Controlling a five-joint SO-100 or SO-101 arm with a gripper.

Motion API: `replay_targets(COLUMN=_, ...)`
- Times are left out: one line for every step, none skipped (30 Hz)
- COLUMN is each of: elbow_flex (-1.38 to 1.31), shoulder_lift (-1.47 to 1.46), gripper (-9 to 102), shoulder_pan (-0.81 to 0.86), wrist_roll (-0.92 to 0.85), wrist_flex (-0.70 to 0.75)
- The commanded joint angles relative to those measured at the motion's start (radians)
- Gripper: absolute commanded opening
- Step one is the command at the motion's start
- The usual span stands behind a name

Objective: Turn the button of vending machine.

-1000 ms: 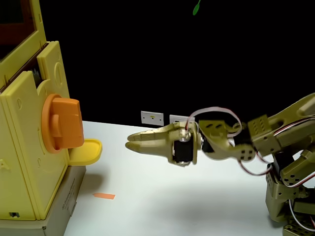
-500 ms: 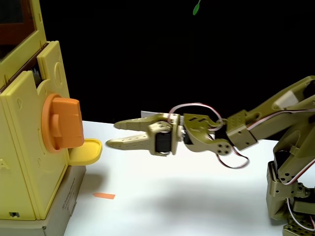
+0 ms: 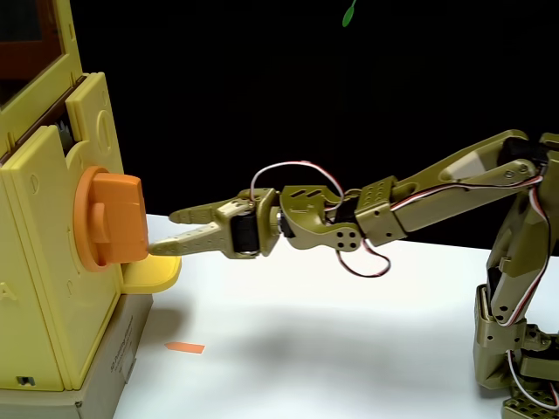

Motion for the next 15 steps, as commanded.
replay_targets(elbow_flex=-0.091, shoulder_lift=-0.032, gripper=42, shoulder_pan=-0.017, wrist_roll=0.026, wrist_flex=-0.031)
replay_targets(elbow_flex=-0.104, shoulder_lift=-0.048, gripper=41, shoulder_pan=-0.021, wrist_roll=0.031, wrist_flex=-0.038)
replay_targets(elbow_flex=-0.118, shoulder_lift=-0.064, gripper=40, shoulder_pan=-0.029, wrist_roll=0.032, wrist_flex=-0.049)
replay_targets(elbow_flex=-0.133, shoulder_lift=-0.083, gripper=38, shoulder_pan=-0.035, wrist_roll=0.034, wrist_flex=-0.057)
replay_targets(elbow_flex=-0.15, shoulder_lift=-0.103, gripper=37, shoulder_pan=-0.043, wrist_roll=0.035, wrist_flex=-0.063)
replay_targets(elbow_flex=-0.169, shoulder_lift=-0.121, gripper=37, shoulder_pan=-0.049, wrist_roll=0.037, wrist_flex=-0.067)
replay_targets(elbow_flex=-0.186, shoulder_lift=-0.138, gripper=36, shoulder_pan=-0.054, wrist_roll=0.037, wrist_flex=-0.072)
replay_targets(elbow_flex=-0.202, shoulder_lift=-0.156, gripper=35, shoulder_pan=-0.058, wrist_roll=0.037, wrist_flex=-0.078)
replay_targets(elbow_flex=-0.216, shoulder_lift=-0.17, gripper=35, shoulder_pan=-0.061, wrist_roll=0.037, wrist_flex=-0.08)
replay_targets(elbow_flex=-0.227, shoulder_lift=-0.181, gripper=34, shoulder_pan=-0.063, wrist_roll=0.04, wrist_flex=-0.087)
replay_targets(elbow_flex=-0.233, shoulder_lift=-0.19, gripper=32, shoulder_pan=-0.064, wrist_roll=0.038, wrist_flex=-0.101)
replay_targets(elbow_flex=-0.238, shoulder_lift=-0.198, gripper=31, shoulder_pan=-0.067, wrist_roll=0.034, wrist_flex=-0.117)
replay_targets(elbow_flex=-0.245, shoulder_lift=-0.207, gripper=30, shoulder_pan=-0.067, wrist_roll=0.028, wrist_flex=-0.126)
replay_targets(elbow_flex=-0.249, shoulder_lift=-0.21, gripper=29, shoulder_pan=-0.067, wrist_roll=0.023, wrist_flex=-0.132)
replay_targets(elbow_flex=-0.25, shoulder_lift=-0.213, gripper=27, shoulder_pan=-0.067, wrist_roll=0.02, wrist_flex=-0.141)
